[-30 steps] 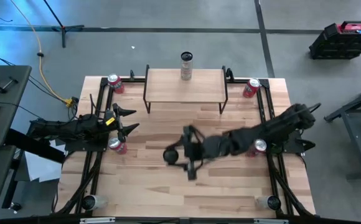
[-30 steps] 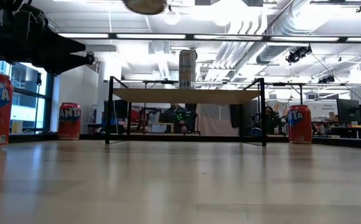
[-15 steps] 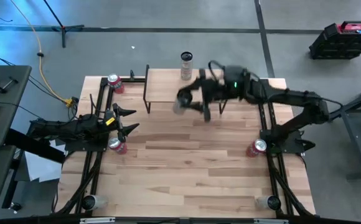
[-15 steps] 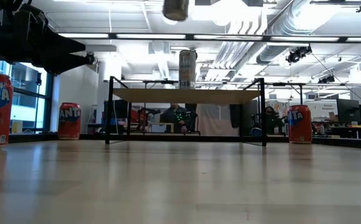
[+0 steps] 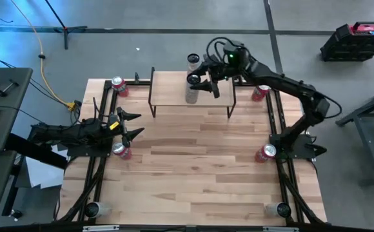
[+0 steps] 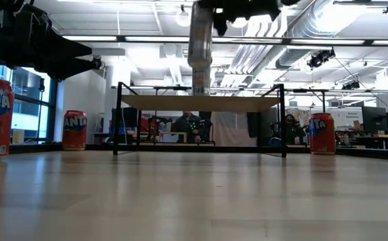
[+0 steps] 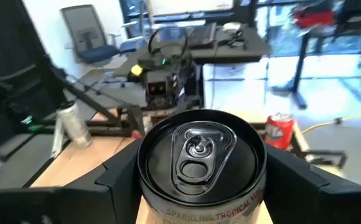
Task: Place canned beverage on shelf
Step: Put the middle white soda can aligned with the other white soda can on the shelf
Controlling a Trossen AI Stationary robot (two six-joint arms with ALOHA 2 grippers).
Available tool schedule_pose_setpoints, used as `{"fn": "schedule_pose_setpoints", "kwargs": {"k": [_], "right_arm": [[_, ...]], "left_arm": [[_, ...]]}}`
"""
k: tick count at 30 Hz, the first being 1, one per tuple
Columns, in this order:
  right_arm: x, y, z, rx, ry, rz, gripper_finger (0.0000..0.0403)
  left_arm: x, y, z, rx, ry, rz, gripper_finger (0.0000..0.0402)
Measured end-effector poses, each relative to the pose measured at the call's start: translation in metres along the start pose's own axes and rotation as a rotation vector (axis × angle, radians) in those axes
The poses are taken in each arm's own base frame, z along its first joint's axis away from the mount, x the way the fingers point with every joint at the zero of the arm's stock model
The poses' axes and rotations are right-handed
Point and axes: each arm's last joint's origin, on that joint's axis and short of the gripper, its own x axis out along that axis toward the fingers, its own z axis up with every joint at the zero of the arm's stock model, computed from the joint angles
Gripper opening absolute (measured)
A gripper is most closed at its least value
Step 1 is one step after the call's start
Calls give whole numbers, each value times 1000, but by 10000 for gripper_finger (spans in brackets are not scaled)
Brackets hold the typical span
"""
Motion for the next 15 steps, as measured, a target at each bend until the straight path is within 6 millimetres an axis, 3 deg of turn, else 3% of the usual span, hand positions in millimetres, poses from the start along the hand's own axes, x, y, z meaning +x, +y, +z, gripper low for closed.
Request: {"fn": "schedule_pose_setpoints", "kwargs": {"k": [7, 15], "right_arm": [[-3, -32, -20, 39, 13, 39, 246], [3, -49, -28, 34, 7, 130, 246]], "left_arm": [[0, 0, 0, 0, 0, 0, 314], [0, 0, 0, 0, 0, 0, 314]]}}
